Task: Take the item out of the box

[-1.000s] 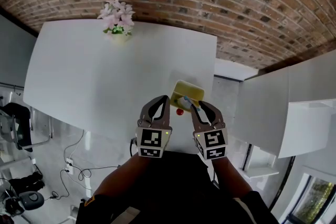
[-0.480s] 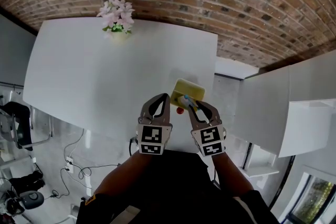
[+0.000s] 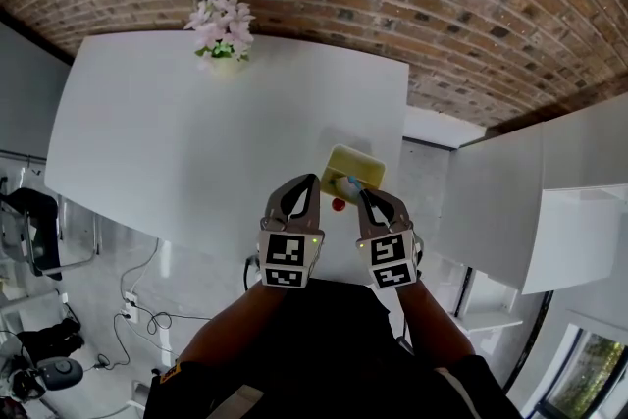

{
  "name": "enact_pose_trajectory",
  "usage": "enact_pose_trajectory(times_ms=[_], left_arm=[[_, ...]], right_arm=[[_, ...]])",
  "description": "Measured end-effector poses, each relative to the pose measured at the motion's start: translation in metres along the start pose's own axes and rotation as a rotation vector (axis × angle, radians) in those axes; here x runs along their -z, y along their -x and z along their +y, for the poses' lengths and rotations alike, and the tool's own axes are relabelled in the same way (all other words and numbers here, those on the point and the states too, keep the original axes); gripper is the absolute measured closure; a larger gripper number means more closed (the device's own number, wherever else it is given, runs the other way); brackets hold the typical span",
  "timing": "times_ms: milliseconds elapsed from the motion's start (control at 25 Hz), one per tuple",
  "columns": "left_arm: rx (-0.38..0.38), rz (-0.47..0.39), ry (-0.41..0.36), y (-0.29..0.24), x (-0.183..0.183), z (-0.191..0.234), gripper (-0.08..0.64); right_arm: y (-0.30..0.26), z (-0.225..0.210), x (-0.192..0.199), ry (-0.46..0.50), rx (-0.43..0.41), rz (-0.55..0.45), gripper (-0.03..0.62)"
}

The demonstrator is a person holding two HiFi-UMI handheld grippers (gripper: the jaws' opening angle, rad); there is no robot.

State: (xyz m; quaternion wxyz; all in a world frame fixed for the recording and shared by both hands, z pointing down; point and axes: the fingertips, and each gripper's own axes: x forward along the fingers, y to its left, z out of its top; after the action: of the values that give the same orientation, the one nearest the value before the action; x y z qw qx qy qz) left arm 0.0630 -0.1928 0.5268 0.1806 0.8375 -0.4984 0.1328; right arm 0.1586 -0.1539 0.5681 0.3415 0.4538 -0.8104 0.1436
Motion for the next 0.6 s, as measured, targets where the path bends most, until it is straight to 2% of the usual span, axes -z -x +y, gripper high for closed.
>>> enact_pose_trajectory(times_ms=[280,600], left_arm=[[-0.006,-0.019,0.003,0.012,-0.003,0.000,0.555],[-0.016,-0.063,0.004,0.035,-0.016,0.001,0.555]], right_arm=[[0.014,0.004,-0.015,0.005,0.003,-0.038,0.589],[0.044,0.007,-0.041,-0.002,0.057,-0.097,0.589]])
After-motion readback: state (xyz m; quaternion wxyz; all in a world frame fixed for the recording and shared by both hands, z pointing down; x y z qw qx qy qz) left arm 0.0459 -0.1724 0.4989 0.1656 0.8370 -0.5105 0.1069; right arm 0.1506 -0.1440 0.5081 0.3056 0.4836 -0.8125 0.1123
